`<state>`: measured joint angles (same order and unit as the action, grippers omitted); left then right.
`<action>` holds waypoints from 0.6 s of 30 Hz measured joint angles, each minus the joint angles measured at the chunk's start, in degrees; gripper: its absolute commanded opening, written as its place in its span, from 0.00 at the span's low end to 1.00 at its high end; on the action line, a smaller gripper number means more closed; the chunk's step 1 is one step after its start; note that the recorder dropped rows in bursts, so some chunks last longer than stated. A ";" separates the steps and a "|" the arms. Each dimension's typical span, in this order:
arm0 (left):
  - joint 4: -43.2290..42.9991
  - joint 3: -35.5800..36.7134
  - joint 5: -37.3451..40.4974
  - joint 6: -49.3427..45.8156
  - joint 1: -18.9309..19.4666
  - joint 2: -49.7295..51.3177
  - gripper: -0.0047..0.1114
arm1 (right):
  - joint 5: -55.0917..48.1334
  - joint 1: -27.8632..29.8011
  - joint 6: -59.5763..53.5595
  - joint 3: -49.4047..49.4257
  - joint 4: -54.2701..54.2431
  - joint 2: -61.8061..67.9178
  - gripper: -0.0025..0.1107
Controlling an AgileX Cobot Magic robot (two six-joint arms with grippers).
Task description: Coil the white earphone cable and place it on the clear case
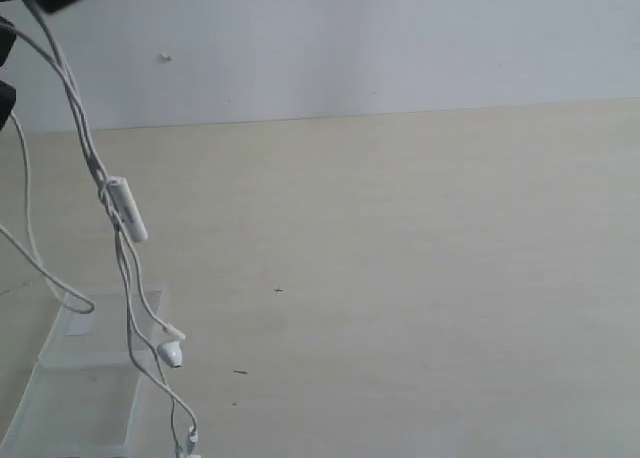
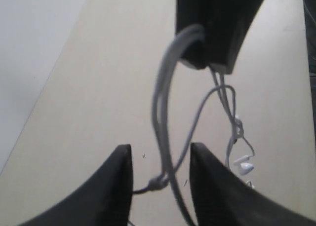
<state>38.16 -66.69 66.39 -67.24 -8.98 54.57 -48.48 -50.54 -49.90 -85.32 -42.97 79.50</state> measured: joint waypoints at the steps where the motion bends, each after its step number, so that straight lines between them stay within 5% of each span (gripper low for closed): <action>1: 0.00 0.00 -0.11 0.00 0.00 0.00 0.12 | 0.00 0.00 0.00 0.00 0.01 0.00 0.02; 2: 0.00 0.00 -0.25 0.00 0.00 0.00 0.04 | 0.00 0.00 0.00 0.00 0.01 0.00 0.02; 15: -0.37 0.00 -3.65 -1.29 0.00 -1.38 0.04 | -0.20 0.00 0.00 0.00 1.32 0.00 0.03; 18: -0.37 0.00 -3.78 -1.29 0.00 -1.38 0.04 | -0.20 0.00 0.48 0.00 1.32 0.00 0.17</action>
<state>37.79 -66.69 62.61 -68.52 -8.98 53.20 -48.68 -50.54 -49.42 -85.32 -41.65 79.50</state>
